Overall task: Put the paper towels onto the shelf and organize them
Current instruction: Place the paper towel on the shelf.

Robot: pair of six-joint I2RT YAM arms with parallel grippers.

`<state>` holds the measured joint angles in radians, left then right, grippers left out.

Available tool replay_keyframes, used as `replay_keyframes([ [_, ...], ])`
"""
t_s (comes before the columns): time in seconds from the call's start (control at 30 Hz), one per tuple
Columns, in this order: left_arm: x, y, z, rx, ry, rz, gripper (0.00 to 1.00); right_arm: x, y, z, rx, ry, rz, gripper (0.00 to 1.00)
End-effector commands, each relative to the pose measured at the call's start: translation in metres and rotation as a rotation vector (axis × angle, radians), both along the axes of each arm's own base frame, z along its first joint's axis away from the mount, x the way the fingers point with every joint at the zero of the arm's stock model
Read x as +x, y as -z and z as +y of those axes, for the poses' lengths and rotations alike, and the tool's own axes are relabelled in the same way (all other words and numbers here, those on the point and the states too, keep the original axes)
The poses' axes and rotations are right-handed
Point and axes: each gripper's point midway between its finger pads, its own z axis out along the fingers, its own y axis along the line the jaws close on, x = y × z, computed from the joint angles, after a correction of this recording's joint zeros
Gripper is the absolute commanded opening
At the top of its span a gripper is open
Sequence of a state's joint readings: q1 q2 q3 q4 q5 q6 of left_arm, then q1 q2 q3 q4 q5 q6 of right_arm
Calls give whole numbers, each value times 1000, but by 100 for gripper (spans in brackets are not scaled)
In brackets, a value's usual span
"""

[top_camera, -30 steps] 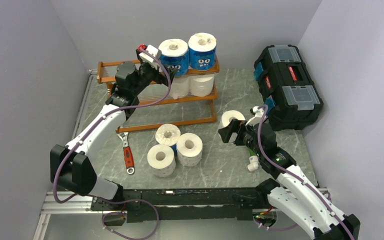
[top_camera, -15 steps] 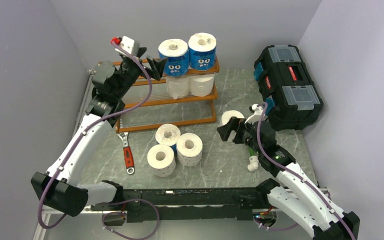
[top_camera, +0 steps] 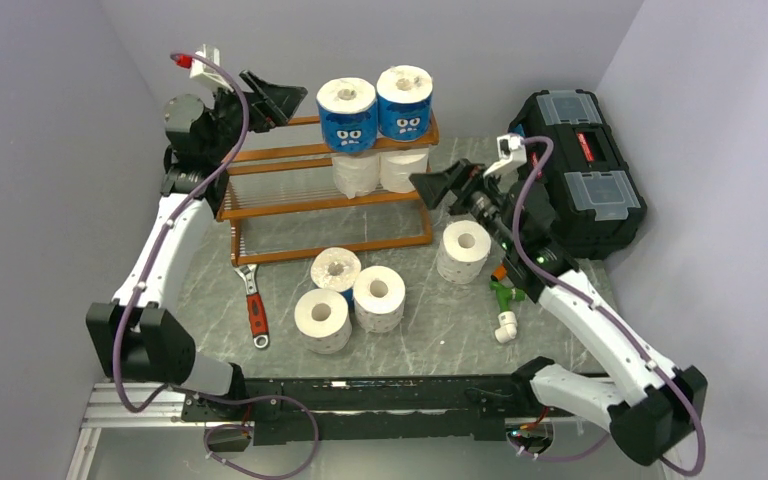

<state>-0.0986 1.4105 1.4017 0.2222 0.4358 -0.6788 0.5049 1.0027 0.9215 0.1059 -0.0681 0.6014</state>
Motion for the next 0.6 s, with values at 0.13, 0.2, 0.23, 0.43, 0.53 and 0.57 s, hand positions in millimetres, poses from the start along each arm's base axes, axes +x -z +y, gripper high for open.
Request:
replay_keyframes([
  [0.13,1,-13,-20,-121,191,5,94,27,-84,46,126,-140,-170,100],
  [0.2,1,-15,-21,-121,200,-6,95,37,-85,57,124,-164,-162,100],
  [0.23,2,-15,-21,-120,204,-8,95,41,-85,62,121,-178,-158,100],
  [0.43,9,-12,-24,-110,222,-9,95,57,-87,84,106,-212,-155,100],
  [0.53,13,-8,-26,-109,232,0,95,64,-88,93,97,-222,-155,100],
  [0.57,14,-6,-27,-111,238,6,95,68,-87,95,90,-219,-151,100],
])
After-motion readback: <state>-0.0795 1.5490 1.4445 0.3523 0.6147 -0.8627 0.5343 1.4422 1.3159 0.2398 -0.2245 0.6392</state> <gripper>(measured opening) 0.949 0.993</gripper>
